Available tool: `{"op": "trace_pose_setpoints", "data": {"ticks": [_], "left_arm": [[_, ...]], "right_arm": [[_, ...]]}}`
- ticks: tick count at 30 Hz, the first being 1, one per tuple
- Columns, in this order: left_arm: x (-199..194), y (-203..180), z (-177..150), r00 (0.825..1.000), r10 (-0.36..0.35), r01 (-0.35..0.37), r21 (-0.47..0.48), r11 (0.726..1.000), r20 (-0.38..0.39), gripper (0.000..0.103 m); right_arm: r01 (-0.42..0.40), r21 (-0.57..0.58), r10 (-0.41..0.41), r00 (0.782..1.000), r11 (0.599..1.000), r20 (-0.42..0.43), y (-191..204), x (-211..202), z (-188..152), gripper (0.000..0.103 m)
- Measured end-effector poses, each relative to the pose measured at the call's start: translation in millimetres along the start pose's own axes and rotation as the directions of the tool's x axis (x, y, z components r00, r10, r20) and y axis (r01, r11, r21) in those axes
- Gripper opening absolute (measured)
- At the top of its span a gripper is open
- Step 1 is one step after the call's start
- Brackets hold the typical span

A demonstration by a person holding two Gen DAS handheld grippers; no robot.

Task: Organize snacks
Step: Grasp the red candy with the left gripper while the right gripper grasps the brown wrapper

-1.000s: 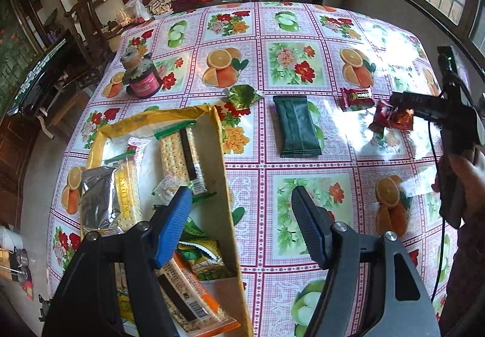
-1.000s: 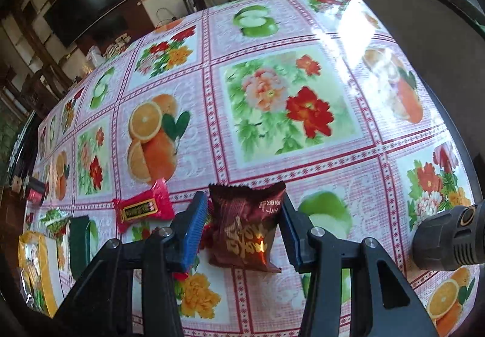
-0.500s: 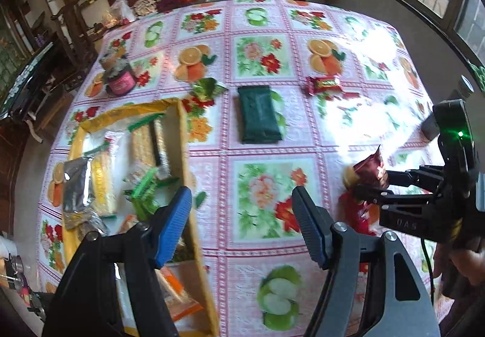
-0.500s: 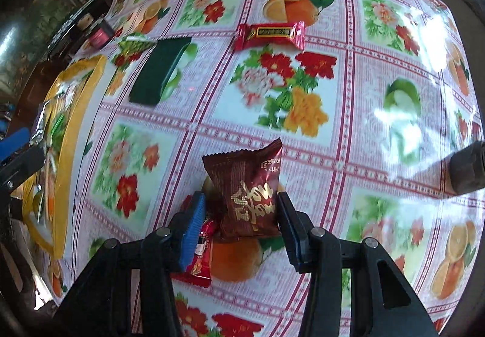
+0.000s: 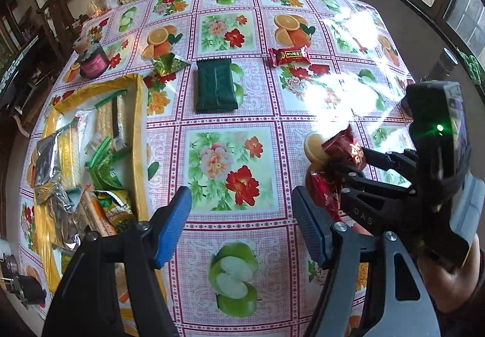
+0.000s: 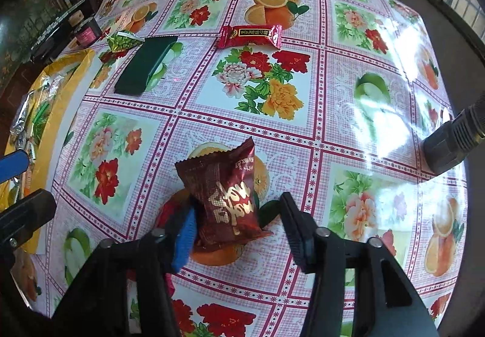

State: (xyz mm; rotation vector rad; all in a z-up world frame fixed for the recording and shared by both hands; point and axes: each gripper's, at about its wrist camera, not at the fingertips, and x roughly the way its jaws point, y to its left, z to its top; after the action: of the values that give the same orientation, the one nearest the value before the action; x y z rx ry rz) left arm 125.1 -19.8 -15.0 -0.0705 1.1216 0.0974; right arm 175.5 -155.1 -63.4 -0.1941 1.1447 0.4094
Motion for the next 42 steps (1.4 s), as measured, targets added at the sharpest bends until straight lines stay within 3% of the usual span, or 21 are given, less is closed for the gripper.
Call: {"op": "trace_pose_setpoints", "data": {"ticks": [6,12,20,25,31,34,37,38,40,42], "left_arm": [[12,-27,-5,0.999,-0.026,0.027,0.031,0.999,-0.031,0.069],[34,-66,-4,0.999,0.006,0.001,0.16,0.987,-0.045,0.069],[59,-83,4,0.995,-0.004,0.018,0.15,0.989,-0.096,0.069],[70,-97,8,0.994,0.026,-0.009,0.158,0.987,-0.107,0.073],[76,-92,10,0.988,-0.014,0.032,0.112,0.993,-0.157,0.074],[76,-89,10,0.988,-0.022,0.039,0.108,0.993,-0.155,0.073],[72,-87,6,0.991,-0.032,0.048,0.116,0.992,-0.132,0.058],[71,-85,4,0.99,-0.036,0.052,0.117,0.992,-0.135,0.057],[68,-80,2,0.989,-0.058,0.072,0.106,0.992,-0.134,0.055],[66,-77,-1,0.989,-0.069,0.083,0.112,0.99,-0.128,0.051]], "right_arm": [[-0.007,0.095,0.008,1.0,0.996,-0.013,-36,-22,-40,0.036],[-0.017,0.137,0.018,1.0,0.99,-0.003,-55,-39,-70,0.037],[-0.012,0.112,0.014,1.0,0.994,-0.011,-52,-38,-70,0.043],[-0.014,0.109,0.015,1.0,0.994,-0.011,-52,-38,-70,0.045],[-0.01,0.104,0.012,1.0,0.995,-0.019,-51,-37,-68,0.045],[-0.01,0.079,0.011,1.0,0.997,-0.014,-48,-35,-66,0.055],[0.045,0.031,-0.045,0.999,0.999,0.005,-40,-31,-65,0.059],[0.059,0.024,-0.059,0.998,0.998,0.014,-39,-31,-65,0.057],[0.075,0.026,-0.076,0.997,0.997,0.034,-39,-33,-66,0.042],[0.073,0.042,-0.074,0.997,0.996,0.032,-42,-34,-67,0.035]]}}
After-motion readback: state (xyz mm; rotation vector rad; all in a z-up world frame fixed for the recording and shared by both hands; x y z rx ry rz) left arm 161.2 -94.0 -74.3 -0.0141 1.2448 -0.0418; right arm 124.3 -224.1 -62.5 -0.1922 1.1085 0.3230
